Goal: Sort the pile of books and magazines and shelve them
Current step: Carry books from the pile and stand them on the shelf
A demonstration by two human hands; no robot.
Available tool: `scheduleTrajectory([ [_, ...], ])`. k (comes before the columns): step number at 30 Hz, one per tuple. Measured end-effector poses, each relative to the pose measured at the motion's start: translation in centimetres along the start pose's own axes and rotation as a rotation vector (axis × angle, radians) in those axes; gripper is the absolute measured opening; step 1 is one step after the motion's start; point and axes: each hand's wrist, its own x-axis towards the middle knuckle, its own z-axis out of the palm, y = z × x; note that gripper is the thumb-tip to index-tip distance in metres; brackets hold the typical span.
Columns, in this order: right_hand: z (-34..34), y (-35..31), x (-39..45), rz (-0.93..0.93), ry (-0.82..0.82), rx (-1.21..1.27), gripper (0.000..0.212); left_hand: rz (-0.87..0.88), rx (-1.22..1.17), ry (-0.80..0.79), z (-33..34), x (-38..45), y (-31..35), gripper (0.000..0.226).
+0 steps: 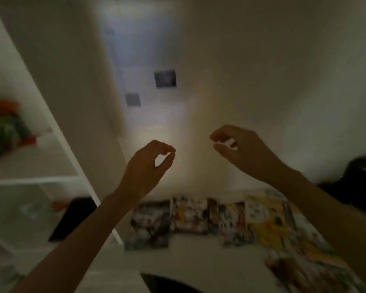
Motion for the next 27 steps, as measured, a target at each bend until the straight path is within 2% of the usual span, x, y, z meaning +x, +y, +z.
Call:
scheduleTrajectory([
  [3, 4.3, 8.0, -5.6, 0.275, -0.228, -0.040, 0.022, -0.250, -0.073, -0.178, 7.1, -4.7, -2.7, 0.015],
  [6, 8.3, 13.3, -10.4, 0.538, -0.359, 0.037, 0.024, -0.491, -0.127, -0.390, 13.0, -8.6, -5.9, 0.022],
  [9, 11.9, 16.3, -13.3, 0.711, -0.406, 0.108, 0.029, -0.561, -0.070, -0.489, 16.8, -11.0, -8.3, 0.024],
  [11, 14.6, 18.2, -14.3, 0.776, -0.421, 0.120, 0.030, -0.595, -0.065, -0.498, 18.1, -11.7, -10.0, 0.016],
  [13, 17.1, 19.4, -14.3, 0.831, -0.389, 0.152, 0.030, -0.606, -0.059, -0.477, 18.9, -11.7, -12.4, 0.008],
  [16, 20.9, 21.6, -13.0, 0.917, -0.289, 0.248, 0.034, -0.688, -0.071, -0.431, 19.8, -11.3, -16.8, 0.007],
  [19, 24.0, 23.2, -10.6, 0.980, -0.143, 0.309, 0.046, -0.754, 0.010, -0.397, 21.1, -10.8, -21.7, 0.027],
  [21, 26.2, 24.1, -9.2, 1.024, -0.021, 0.313, 0.046, -0.790, 0.075, -0.431, 22.4, -10.5, -24.0, 0.039],
  [23, 28.2, 24.3, -8.1, 1.057, 0.093, 0.291, 0.036, -0.797, 0.085, -0.441, 23.4, -10.2, -24.1, 0.038],
  [27, 31.2, 24.4, -7.0, 1.157, 0.146, 0.266, 0.061, -0.764, 0.104, -0.465, 25.5, -10.4, -22.6, 0.047],
])
